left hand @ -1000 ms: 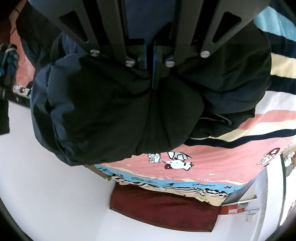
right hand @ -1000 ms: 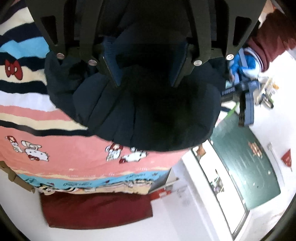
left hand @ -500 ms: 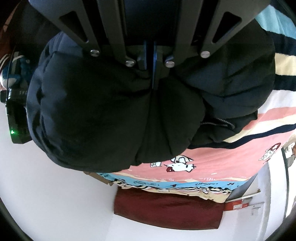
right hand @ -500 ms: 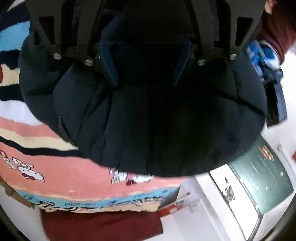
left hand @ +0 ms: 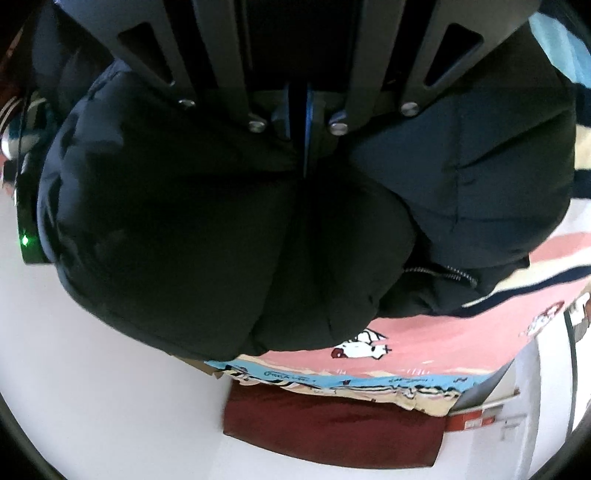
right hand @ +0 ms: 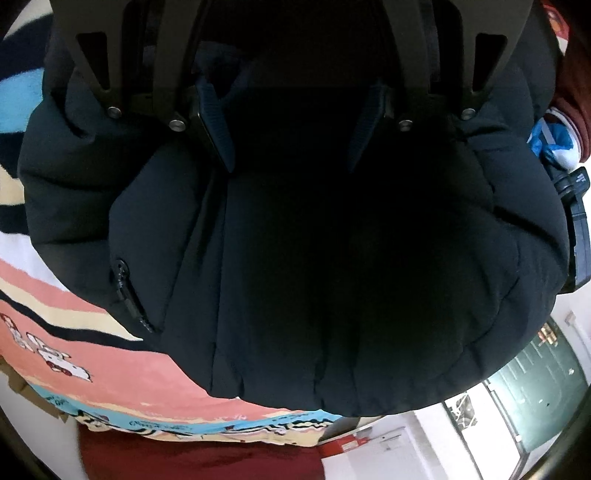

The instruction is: Fold large clothes

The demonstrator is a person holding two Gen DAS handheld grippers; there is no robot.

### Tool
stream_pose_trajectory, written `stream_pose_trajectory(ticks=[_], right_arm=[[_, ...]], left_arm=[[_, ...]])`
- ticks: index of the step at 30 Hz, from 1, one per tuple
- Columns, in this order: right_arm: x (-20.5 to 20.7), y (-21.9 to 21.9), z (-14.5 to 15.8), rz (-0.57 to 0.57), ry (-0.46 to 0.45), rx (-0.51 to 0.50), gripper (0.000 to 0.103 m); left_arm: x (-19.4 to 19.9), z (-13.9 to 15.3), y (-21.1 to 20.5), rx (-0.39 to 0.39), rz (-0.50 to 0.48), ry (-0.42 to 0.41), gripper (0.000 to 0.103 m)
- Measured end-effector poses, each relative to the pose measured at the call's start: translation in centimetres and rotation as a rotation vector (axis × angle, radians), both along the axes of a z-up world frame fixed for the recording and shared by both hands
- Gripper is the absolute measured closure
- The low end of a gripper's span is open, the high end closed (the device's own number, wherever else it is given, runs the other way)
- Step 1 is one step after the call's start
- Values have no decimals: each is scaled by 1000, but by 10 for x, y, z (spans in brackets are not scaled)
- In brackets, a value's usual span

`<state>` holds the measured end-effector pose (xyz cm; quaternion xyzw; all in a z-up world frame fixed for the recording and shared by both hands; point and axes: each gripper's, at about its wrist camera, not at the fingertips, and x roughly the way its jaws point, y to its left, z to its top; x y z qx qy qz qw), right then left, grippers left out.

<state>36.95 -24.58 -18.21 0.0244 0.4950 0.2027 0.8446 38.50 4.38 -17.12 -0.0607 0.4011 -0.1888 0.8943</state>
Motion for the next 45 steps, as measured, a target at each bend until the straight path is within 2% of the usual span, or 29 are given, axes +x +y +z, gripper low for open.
stream_pose_trajectory(ticks=[3,9,14,17,21,25,29,34,39,41,45], right_arm=[[-4,0,1,-8,4,-19,41],[-15,3,5,-27,14,-36,41],[-15,3,6,-27,17,-36,41],[-15,1,8,-30,15,-21,41],[-18,-2,17,-35,5,2,39],[-18,-2,33,-11,-18,4,34],[-11,3,38,34,-26,-42,33],[-3,-5,46,36,-35,-11,33],[6,-11,89,30,-142,43,29],[23,-7,109,19,-191,72,26],[58,17,121,39,-226,66,24]], left_arm=[[-8,6,7,-45,13,14,96],[-34,23,32,-150,68,59,85],[-40,42,60,-230,136,45,85],[-29,56,60,-207,143,28,85],[-10,73,46,-165,106,6,85],[31,95,25,-152,66,-24,85],[75,108,0,-143,18,-28,85],[95,92,-24,-142,-21,1,85],[89,74,-37,-82,-78,1,84],[88,68,-40,-64,-91,2,84],[83,63,-49,-1,-118,-16,84]])
